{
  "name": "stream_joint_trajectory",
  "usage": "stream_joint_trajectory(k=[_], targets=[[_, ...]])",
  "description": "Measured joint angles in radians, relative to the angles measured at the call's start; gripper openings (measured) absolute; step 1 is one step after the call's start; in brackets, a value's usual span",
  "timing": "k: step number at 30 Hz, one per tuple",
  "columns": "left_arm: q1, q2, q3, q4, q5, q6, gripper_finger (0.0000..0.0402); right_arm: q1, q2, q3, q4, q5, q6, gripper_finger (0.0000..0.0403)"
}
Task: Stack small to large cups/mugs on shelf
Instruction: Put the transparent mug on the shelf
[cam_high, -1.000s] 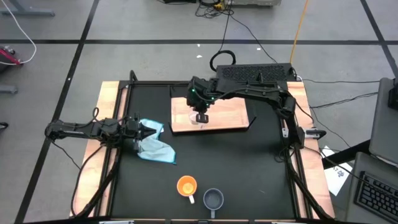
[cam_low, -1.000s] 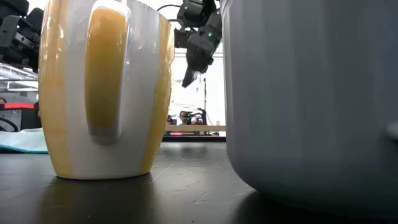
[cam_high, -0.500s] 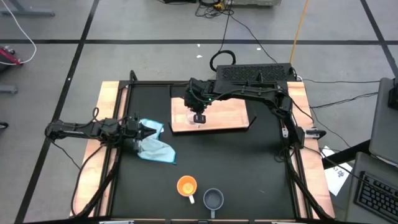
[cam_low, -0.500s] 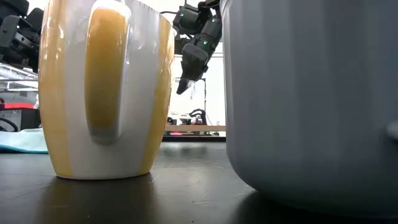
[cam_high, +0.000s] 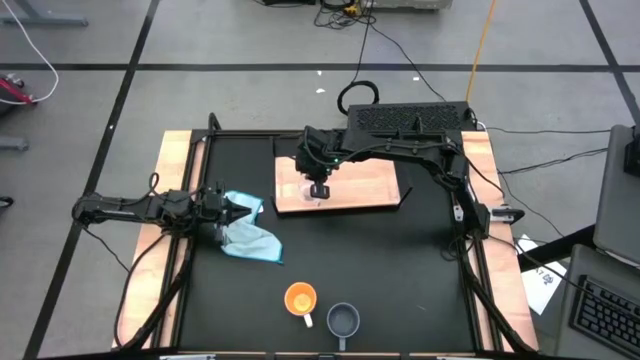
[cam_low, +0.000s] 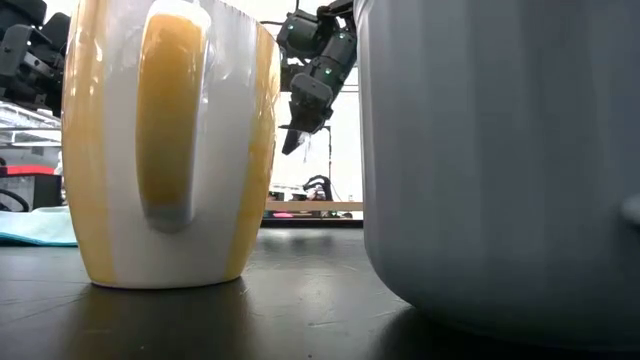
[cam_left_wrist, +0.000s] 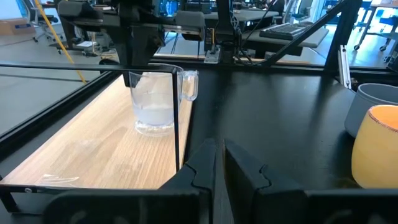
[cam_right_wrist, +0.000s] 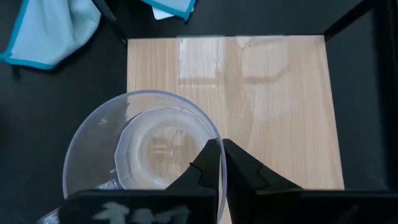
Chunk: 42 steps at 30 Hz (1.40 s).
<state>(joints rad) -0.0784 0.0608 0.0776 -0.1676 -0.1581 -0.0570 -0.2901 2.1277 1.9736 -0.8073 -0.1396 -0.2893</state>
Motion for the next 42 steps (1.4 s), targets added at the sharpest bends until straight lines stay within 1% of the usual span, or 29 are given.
stream_joint_trajectory(k=[7,21,31,42], targets=[[0.000,0.000,0.000,0.000,0.000,0.000,0.0033,-0.003,0.000,0.000,0.000,0.010,0.039,0.0000],[0.000,0.000,0.000,0.000,0.000,0.000,0.0033,-0.004,0.008,-0.002,0.010,0.013,0.043,0.0000],[0.000,0.000,0.000,0.000,0.000,0.000,0.0033,-0.011,0.003,-0.066,0.029,0.009,0.046,0.0000],[0.000,0.000,0.000,0.000,0.000,0.000,0.0033,-0.011,0.003,-0.069,0.046,0.009,0.040,0.0000]])
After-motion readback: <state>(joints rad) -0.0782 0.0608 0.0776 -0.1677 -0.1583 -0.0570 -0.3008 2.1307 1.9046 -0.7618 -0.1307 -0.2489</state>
